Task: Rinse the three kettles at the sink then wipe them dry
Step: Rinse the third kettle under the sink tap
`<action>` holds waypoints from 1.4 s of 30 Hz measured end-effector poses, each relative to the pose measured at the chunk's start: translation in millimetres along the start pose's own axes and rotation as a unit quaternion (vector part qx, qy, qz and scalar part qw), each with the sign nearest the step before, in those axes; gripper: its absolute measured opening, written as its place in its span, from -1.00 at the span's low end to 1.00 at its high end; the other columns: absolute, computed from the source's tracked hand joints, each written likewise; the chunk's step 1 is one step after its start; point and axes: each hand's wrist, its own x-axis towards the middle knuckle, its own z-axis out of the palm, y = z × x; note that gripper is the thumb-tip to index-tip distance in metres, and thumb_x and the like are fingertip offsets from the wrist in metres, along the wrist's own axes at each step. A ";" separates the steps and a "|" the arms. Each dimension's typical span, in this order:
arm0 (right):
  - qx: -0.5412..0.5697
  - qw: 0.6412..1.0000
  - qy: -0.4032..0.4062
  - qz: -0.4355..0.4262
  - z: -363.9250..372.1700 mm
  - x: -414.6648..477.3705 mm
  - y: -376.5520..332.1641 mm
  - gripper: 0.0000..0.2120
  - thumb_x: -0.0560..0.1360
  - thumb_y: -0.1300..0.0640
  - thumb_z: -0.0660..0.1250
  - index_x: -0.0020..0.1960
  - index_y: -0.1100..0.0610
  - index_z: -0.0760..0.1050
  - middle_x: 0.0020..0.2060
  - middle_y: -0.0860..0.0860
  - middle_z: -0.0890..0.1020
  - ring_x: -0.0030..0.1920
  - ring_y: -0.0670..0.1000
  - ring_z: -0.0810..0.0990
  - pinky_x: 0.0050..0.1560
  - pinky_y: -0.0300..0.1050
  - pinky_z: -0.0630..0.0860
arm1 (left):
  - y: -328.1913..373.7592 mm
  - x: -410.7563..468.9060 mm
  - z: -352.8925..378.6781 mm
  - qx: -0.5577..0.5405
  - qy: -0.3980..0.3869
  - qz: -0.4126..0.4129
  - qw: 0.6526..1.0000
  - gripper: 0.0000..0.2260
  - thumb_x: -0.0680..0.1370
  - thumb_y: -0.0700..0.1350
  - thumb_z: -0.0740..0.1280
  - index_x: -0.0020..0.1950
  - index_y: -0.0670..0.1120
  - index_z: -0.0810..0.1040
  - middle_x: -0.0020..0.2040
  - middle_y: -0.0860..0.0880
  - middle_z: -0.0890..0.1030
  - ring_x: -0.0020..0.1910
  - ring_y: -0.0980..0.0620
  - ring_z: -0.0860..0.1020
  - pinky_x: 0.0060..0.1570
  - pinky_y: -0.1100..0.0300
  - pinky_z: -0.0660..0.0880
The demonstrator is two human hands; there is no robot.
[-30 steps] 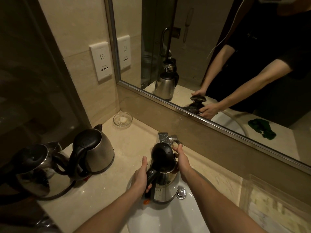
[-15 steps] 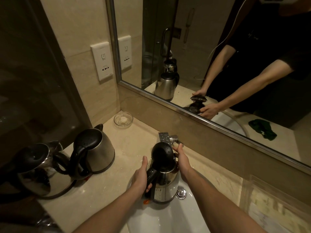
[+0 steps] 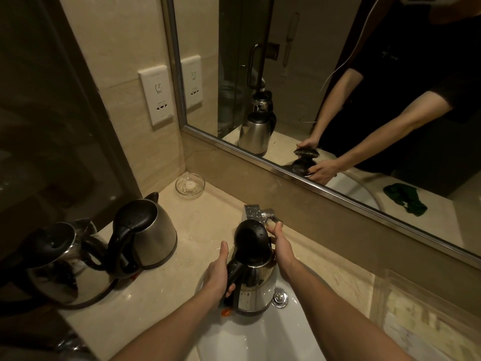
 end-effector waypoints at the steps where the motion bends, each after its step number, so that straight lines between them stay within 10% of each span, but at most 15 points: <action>1: 0.000 1.000 0.001 -0.001 -0.2 0.1 0.2 -0.43 0.63 -0.25 -0.13 0.44 0.00 0.38 0.40 0.18 0.38 0.40 0.21 0.33 0.24 0.08 0.30 | -0.4 0.5 0.0 -0.004 -0.001 -0.001 1.000 -0.21 0.55 0.45 -0.02 0.03 -0.24 0.59 -0.51 -0.06 0.48 -0.60 0.04 0.43 -0.57 0.24 0.34; 42: -0.002 1.000 0.002 0.005 0.9 1.0 -0.3 -0.42 0.63 -0.24 -0.14 0.45 0.01 0.36 0.37 0.19 0.41 0.37 0.20 0.36 0.18 0.07 0.31 | -1.1 4.5 -0.9 0.006 -0.012 0.005 1.000 -0.28 0.53 0.47 -0.02 -0.16 -0.18 0.50 -0.54 -0.07 0.46 -0.63 0.03 0.40 -0.57 0.24 0.32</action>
